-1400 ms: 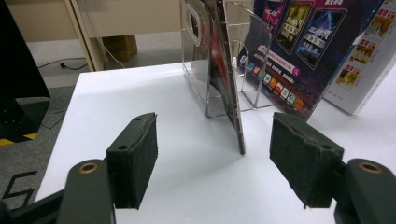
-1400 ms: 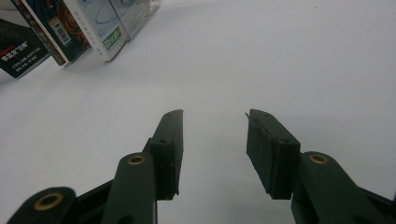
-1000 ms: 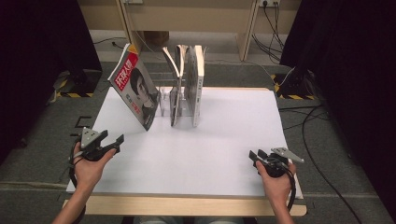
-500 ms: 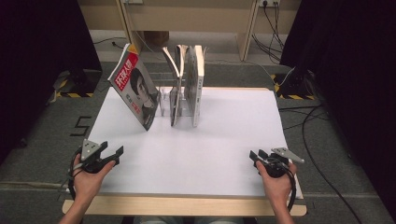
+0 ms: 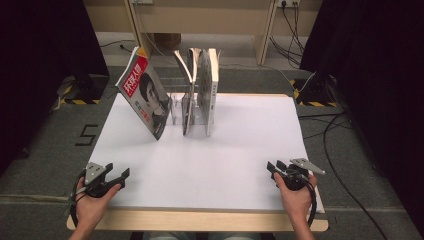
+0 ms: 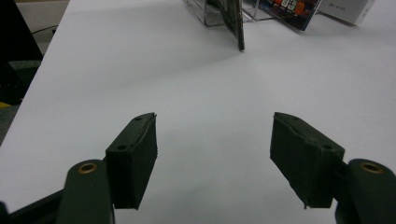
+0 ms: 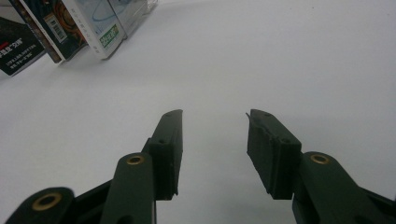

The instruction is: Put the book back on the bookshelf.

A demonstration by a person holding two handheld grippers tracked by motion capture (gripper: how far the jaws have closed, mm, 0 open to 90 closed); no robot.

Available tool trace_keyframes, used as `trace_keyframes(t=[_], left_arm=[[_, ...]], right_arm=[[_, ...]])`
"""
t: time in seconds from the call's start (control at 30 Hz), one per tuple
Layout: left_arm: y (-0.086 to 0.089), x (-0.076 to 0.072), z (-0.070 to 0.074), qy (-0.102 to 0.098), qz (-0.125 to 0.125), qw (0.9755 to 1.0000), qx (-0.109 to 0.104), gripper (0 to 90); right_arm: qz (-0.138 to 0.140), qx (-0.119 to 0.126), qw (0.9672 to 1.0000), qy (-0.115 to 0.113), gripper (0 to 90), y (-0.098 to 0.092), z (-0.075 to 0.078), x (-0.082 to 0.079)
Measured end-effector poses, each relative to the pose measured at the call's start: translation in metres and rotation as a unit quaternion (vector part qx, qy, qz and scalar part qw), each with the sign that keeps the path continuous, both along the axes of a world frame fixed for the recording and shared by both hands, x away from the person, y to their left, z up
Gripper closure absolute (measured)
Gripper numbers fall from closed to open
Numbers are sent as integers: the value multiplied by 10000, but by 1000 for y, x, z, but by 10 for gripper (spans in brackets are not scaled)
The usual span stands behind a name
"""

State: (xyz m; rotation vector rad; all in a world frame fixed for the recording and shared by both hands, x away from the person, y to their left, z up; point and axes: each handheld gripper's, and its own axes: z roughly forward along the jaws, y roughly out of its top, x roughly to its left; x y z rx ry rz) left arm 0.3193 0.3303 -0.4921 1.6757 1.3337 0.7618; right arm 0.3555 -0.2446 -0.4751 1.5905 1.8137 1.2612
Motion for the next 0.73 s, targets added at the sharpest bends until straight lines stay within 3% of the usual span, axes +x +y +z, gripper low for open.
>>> trace_keyframes(t=[0.2, 0.57, 0.73], left_arm=[[1, -4, -6, 14, 18, 10000, 28, 314], [10, -7, -5, -89, 196, 9995, -211, 313], [8, -6, -7, -42, 124, 9998, -175, 314]], right_arm=[[38, -47, 10000, -8, 564, 0, -1, 0], [63, -68, 10000, -34, 553, 1, -2, 1], [67, -88, 9999, -30, 544, 3, -3, 0]])
